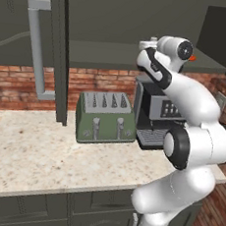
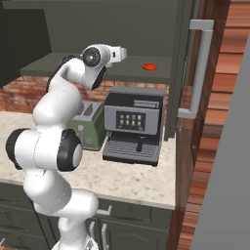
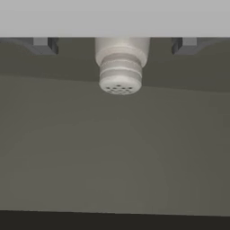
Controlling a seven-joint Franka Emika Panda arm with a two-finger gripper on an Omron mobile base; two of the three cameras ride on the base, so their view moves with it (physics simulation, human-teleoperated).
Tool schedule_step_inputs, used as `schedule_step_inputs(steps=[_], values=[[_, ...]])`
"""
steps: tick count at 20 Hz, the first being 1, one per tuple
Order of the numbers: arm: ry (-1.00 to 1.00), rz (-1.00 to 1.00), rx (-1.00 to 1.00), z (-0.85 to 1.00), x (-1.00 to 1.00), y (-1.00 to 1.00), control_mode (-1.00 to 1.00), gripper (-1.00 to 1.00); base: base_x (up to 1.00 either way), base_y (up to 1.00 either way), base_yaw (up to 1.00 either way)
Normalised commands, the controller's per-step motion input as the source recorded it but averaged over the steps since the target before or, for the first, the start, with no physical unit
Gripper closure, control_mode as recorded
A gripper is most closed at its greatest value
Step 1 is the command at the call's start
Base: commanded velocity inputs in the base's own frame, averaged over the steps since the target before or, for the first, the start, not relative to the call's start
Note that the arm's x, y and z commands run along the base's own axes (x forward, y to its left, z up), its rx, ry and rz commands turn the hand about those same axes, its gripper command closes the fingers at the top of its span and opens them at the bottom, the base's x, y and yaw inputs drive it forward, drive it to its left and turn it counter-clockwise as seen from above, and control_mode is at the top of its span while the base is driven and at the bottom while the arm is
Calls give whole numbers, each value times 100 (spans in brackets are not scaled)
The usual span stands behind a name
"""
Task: The dining table condiment station is running low on shaker. Refill the condiment station by opening the cabinet and taking the shaker from the cabinet and placing it on the dining table.
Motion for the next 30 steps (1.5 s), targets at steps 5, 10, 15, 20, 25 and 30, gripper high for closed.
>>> schedule_step_inputs(steps=[5,10,15,20,25,30], values=[[0,4,0,-11,27,0,-100,-100,0,0,0],[0,4,0,-15,26,0,-100,-100,0,0,0],[0,3,0,-18,11,0,-100,100,0,0,0],[5,3,-1,-8,6,6,-100,100,0,0,0],[1,0,0,-4,0,6,-100,100,0,0,0],[0,0,0,-4,0,0,-100,100,0,0,0]])
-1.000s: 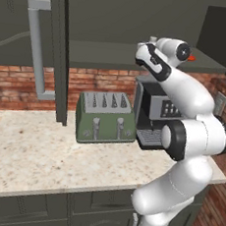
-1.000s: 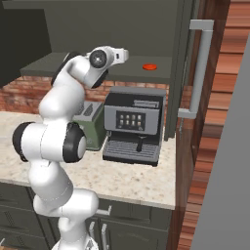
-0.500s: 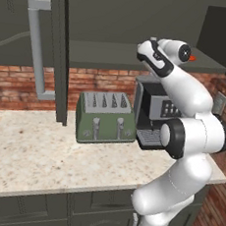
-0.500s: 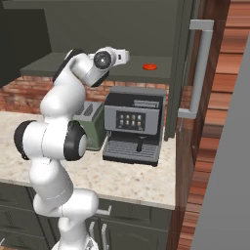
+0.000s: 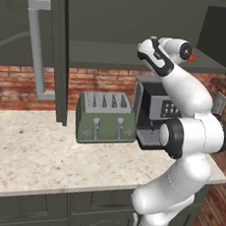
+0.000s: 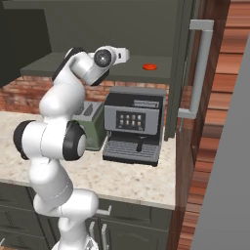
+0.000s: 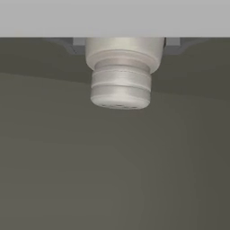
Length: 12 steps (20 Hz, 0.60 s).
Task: The dining table condiment station is running low on shaker. Refill the condiment station by opening the cabinet and taking the shaker from the cabinet and placing it on the dining table.
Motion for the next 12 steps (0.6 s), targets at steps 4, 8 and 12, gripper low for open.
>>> schedule_step_inputs(steps=[4,8,12], values=[[0,0,0,-2,-3,0,-100,100,0,0,0],[-7,3,0,0,-68,9,-100,100,0,0,0],[-5,7,0,8,-88,7,-100,100,0,0,0]])
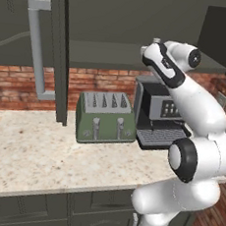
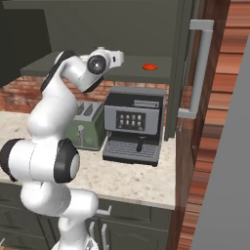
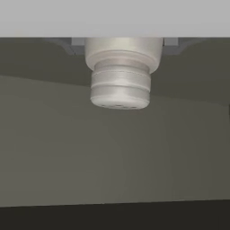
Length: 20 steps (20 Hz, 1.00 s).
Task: The dining table condiment station is running low on shaker. Refill the condiment station by opening the cabinet and taking the shaker from the cabinet and placing it on the dining table.
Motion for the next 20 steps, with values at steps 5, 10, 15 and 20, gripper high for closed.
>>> schedule_step_inputs(steps=[5,10,15,20], values=[[0,2,0,48,-78,4,-100,100,0,0,0],[0,0,0,69,-84,0,-100,100,0,0,0],[1,3,0,62,-100,0,-100,100,0,0,0],[0,11,3,27,-100,0,-100,100,0,0,0]])
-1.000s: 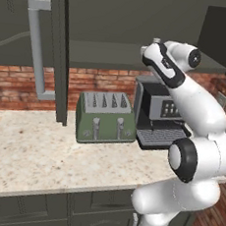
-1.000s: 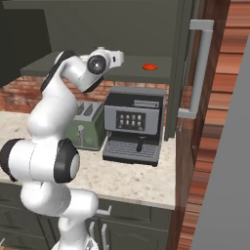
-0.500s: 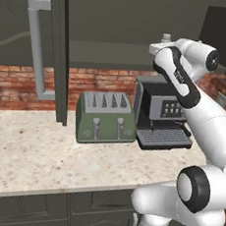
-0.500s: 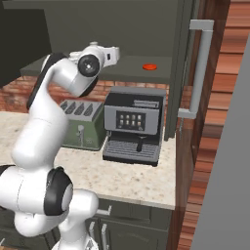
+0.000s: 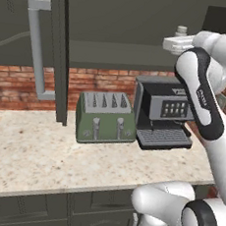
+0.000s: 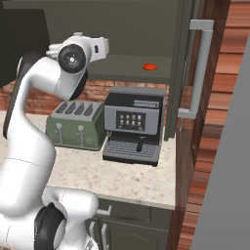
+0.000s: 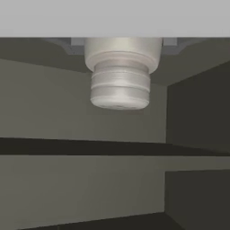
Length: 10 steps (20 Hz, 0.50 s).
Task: The dining table condiment station is running low on shaker. Refill the condiment station by opening the cabinet and taking the shaker from the cabinet and placing it on the dining table.
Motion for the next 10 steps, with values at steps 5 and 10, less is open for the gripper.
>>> schedule_step_inputs(steps=[5,10], values=[[0,10,1,-3,-100,3,-100,100,0,0,0],[1,5,-2,-16,-81,27,-100,100,0,0,0]])
